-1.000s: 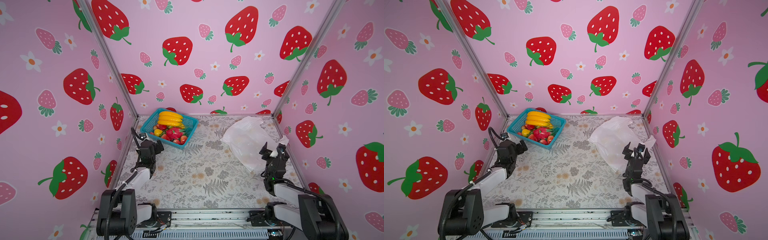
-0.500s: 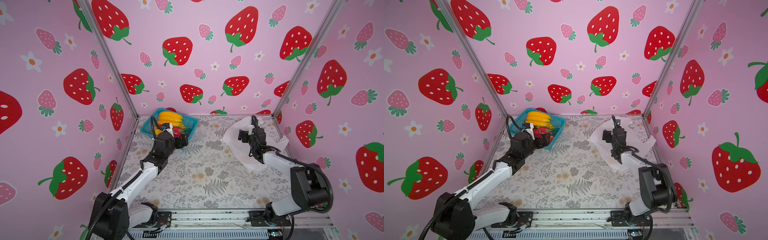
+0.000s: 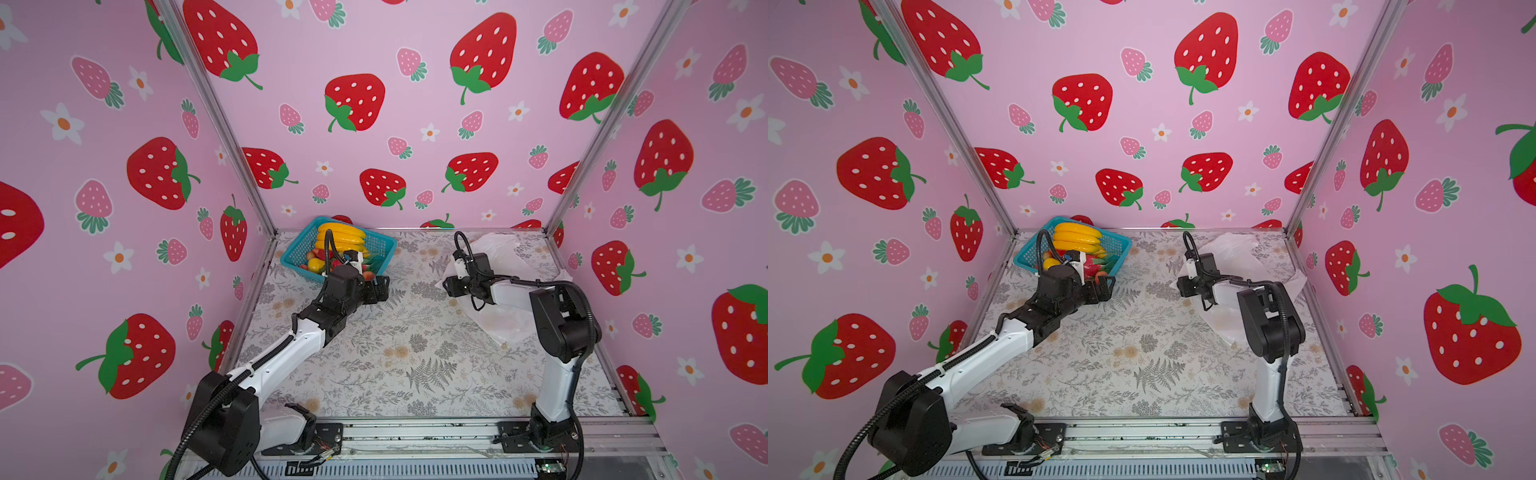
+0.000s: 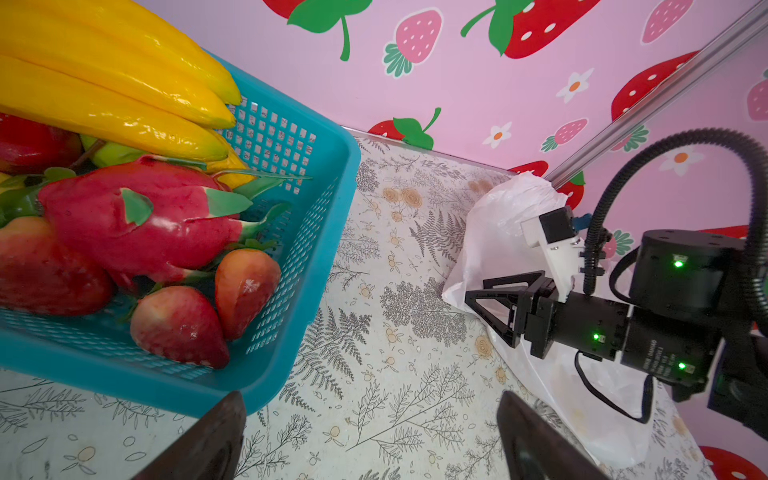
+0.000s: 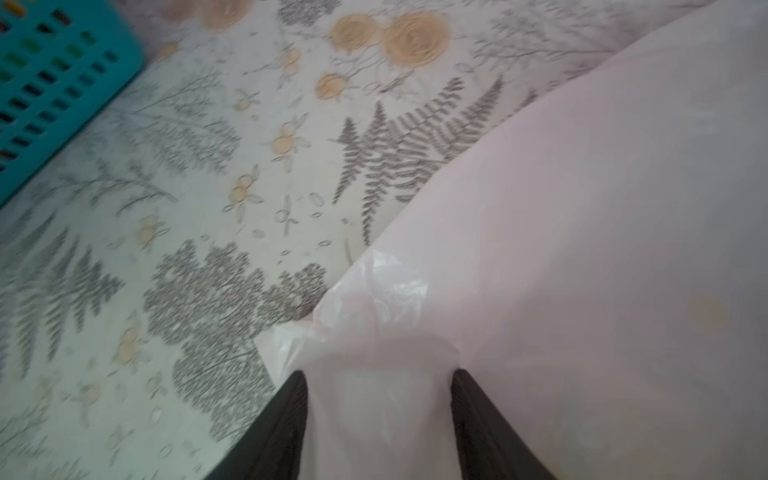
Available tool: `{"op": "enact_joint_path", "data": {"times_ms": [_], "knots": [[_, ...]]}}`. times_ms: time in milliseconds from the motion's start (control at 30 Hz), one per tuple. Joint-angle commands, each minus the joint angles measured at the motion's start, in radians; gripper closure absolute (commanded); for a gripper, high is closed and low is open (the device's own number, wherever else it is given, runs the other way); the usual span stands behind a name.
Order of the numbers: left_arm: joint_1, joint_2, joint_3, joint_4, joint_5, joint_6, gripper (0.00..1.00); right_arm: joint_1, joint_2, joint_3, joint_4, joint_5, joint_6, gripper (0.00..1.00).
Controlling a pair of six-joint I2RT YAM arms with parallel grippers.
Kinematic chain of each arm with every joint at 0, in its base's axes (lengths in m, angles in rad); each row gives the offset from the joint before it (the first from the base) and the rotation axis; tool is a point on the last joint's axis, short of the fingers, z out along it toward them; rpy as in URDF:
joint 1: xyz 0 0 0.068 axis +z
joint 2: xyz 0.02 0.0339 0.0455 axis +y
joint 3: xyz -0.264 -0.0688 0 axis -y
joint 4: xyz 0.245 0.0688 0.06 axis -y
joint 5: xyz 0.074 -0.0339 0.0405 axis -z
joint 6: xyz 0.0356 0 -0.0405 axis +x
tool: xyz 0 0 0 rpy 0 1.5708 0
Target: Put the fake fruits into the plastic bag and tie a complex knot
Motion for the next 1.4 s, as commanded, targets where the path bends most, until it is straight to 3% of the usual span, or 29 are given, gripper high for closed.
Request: {"op": "enact_joint_path", "data": {"times_ms": [0,133,200,300,400,500,567,667,833,1000,1167,1267,1367], "knots": [[-0.009,-0.005,0.042,-0.028,-0.023,0.006,0.04,0.002,-0.133,-0.127,-0.108,-0.308,-0.044,0.48],[-0.016,0.0,0.019,-0.013,-0.022,-0.01,0.04,-0.071,-0.395,-0.354,-0.107,-0.331,0.009,0.5],[-0.019,0.01,0.009,0.006,-0.015,-0.027,0.04,-0.17,-0.503,-0.426,-0.056,-0.311,0.079,0.45],[-0.025,0.025,0.005,0.02,0.004,-0.042,0.04,-0.243,-0.566,-0.44,0.075,-0.116,0.212,0.34],[-0.032,0.02,0.012,0.011,0.004,-0.039,0.04,-0.25,-0.473,-0.356,0.14,0.099,0.339,0.22],[-0.037,-0.001,0.014,-0.003,-0.007,-0.027,0.04,-0.279,-0.333,-0.245,0.164,0.157,0.503,0.18],[-0.041,-0.015,0.01,-0.011,-0.02,-0.02,0.04,-0.28,-0.253,-0.186,0.192,0.196,0.588,0.1],[-0.041,-0.022,0.003,-0.006,-0.028,-0.02,0.04,-0.264,-0.152,-0.106,0.166,0.265,0.636,0.04],[-0.043,0.0,0.006,0.002,-0.016,-0.024,0.04,-0.207,-0.035,-0.017,0.108,0.416,0.601,0.05],[-0.045,0.013,0.015,-0.008,-0.01,-0.028,0.04,-0.16,0.098,0.118,0.032,0.464,0.518,0.2],[-0.047,-0.007,0.005,-0.023,-0.034,-0.023,0.04,-0.098,0.146,0.192,-0.001,0.476,0.404,0.58],[-0.047,-0.015,0.004,-0.026,-0.039,-0.022,0.04,-0.058,0.155,0.232,0.009,0.34,0.276,0.82],[-0.047,-0.013,0.012,-0.035,-0.033,-0.021,0.04,-0.008,0.13,0.262,-0.04,0.135,0.098,0.95]]}}
